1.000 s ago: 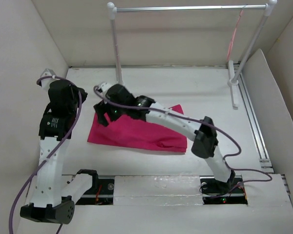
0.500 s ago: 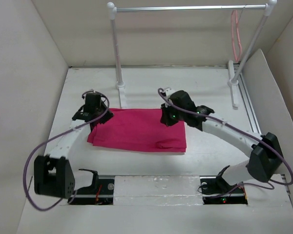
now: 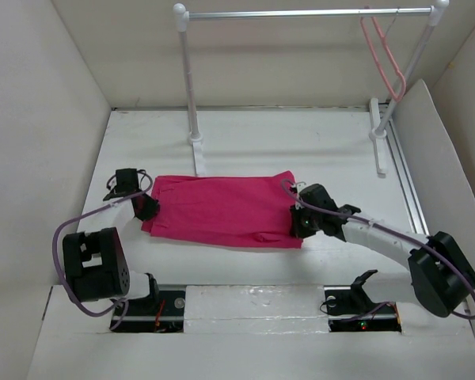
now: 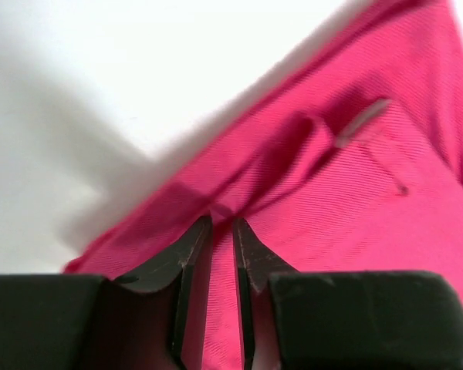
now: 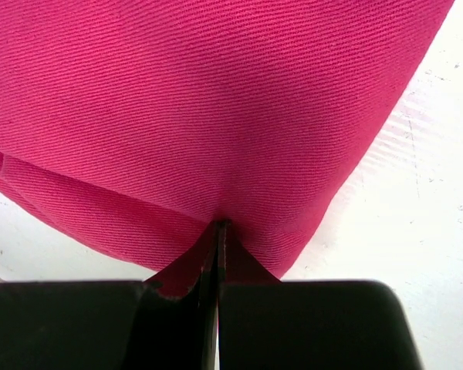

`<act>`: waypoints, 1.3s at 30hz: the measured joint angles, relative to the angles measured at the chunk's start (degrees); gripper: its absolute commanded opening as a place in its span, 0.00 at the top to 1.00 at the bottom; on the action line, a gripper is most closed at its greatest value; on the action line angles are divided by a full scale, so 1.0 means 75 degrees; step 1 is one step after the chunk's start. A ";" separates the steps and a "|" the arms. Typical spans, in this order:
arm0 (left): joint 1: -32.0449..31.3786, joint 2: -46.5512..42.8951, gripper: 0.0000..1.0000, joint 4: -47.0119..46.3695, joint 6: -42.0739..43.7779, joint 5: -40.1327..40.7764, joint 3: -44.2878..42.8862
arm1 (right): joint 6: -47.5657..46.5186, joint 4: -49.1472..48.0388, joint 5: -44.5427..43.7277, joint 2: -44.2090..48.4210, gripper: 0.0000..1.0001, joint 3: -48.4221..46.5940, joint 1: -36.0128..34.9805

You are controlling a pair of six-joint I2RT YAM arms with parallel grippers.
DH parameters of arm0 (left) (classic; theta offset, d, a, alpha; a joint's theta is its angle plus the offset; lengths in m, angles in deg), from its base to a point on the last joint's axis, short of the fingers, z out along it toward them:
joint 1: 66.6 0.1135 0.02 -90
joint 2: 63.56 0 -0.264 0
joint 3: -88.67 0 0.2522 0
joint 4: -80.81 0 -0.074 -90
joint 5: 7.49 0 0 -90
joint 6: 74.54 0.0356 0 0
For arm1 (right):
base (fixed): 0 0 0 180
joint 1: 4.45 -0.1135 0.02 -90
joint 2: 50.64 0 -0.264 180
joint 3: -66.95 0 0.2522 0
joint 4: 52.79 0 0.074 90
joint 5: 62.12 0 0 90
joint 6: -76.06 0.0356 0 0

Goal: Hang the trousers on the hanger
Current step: Fold the trousers at the center of the board, then pick up the hanger from the clothesline.

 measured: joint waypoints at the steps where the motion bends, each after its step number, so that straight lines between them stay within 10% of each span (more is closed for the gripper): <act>1: 0.0143 -0.0023 0.87 0.0082 0.0017 0.0017 0.0026 | -0.0003 0.0000 0.0003 -0.0009 0.95 -0.0012 0.0017; 7: -0.0289 -0.1198 0.91 0.0487 0.0248 -0.0210 -0.0484 | -0.0379 0.1580 -0.0026 0.0012 0.45 -0.1964 -0.0169; 9: -0.0766 -0.1518 1.00 0.0443 0.0356 -0.0280 -0.1142 | -0.0731 0.2063 -0.0023 0.0026 0.51 -0.3363 -0.0169; 11: -0.1378 -0.1603 1.00 0.0297 0.0495 -0.0318 -0.1900 | -0.1346 0.2401 0.0093 0.0012 1.00 -0.4529 0.0017; 15: -0.2777 -0.1454 1.00 0.0000 0.0766 -0.0323 -0.3013 | -0.2334 0.2646 0.0035 -0.0600 1.00 -0.8276 0.1451; 17: -0.3459 -0.1393 1.00 -0.0210 0.0851 -0.0271 -0.3174 | -0.2891 0.2669 -0.0207 -0.1099 0.87 -0.9754 0.2285; 19: -0.4028 -0.1314 1.00 -0.0256 0.0918 -0.0321 -0.3179 | -0.3348 0.2734 -0.0332 -0.1603 0.48 -1.0955 0.3112; 21: -0.4334 -0.1224 1.00 -0.0280 0.0959 -0.0414 -0.3150 | -0.3701 0.2754 -0.0251 -0.2142 0.29 -1.1873 0.4019; 30: -0.4578 -0.1250 0.92 -0.0513 0.1011 -0.0997 -0.1670 | -0.4124 0.3264 0.1649 -0.4672 0.15 -1.4324 0.7032; 39: -0.4578 -0.1241 0.92 -0.0385 0.1355 -0.1023 -0.1606 | -0.3567 0.3034 0.4042 -0.5289 0.14 -1.3773 0.8588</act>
